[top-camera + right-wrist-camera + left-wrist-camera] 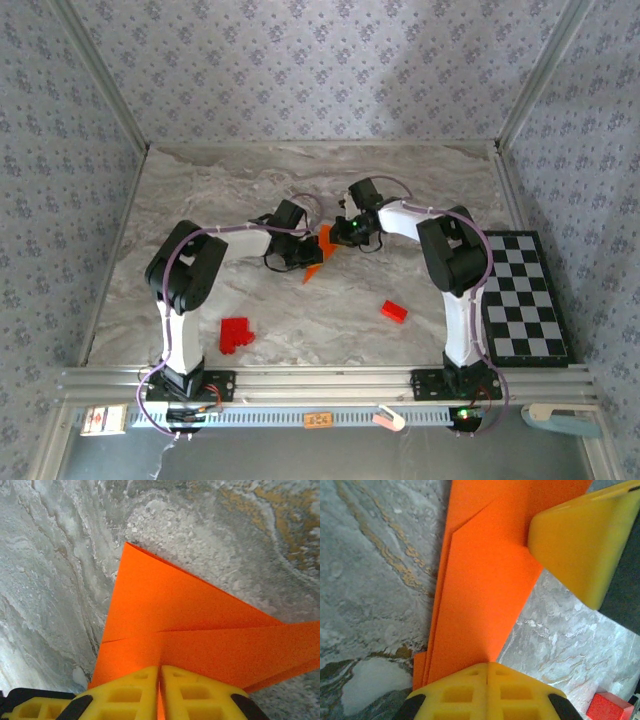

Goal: Fold a paper plane with a square sheet of paper (pick it up from the middle)

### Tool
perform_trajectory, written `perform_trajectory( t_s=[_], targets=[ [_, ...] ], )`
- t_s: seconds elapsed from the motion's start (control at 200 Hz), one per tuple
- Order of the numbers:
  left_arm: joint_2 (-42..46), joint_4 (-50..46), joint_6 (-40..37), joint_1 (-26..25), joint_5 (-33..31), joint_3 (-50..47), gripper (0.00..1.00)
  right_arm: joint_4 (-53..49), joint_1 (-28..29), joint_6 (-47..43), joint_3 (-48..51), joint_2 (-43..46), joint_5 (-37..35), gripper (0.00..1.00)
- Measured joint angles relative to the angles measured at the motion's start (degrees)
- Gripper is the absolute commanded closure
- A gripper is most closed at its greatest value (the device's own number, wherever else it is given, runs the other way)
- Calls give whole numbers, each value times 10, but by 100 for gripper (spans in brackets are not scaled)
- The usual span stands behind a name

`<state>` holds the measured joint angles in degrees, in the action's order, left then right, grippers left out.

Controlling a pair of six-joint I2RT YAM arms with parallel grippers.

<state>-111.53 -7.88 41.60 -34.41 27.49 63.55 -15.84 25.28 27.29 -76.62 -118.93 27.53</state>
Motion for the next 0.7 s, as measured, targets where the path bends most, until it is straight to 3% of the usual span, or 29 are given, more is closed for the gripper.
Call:
perform_trajectory(
  t_s=[0.305, 0.505, 0.7],
  targets=[
    [5, 28, 11, 2, 4, -18, 100, 55, -83, 43, 5, -8, 2, 86],
    [6, 26, 11, 2, 8, -17, 100, 55, -95, 46, 0, -7, -10, 85],
    [20, -26, 11, 2, 18, 3, 76, 32, -92, 37, 5, 49, -66, 79]
  ],
)
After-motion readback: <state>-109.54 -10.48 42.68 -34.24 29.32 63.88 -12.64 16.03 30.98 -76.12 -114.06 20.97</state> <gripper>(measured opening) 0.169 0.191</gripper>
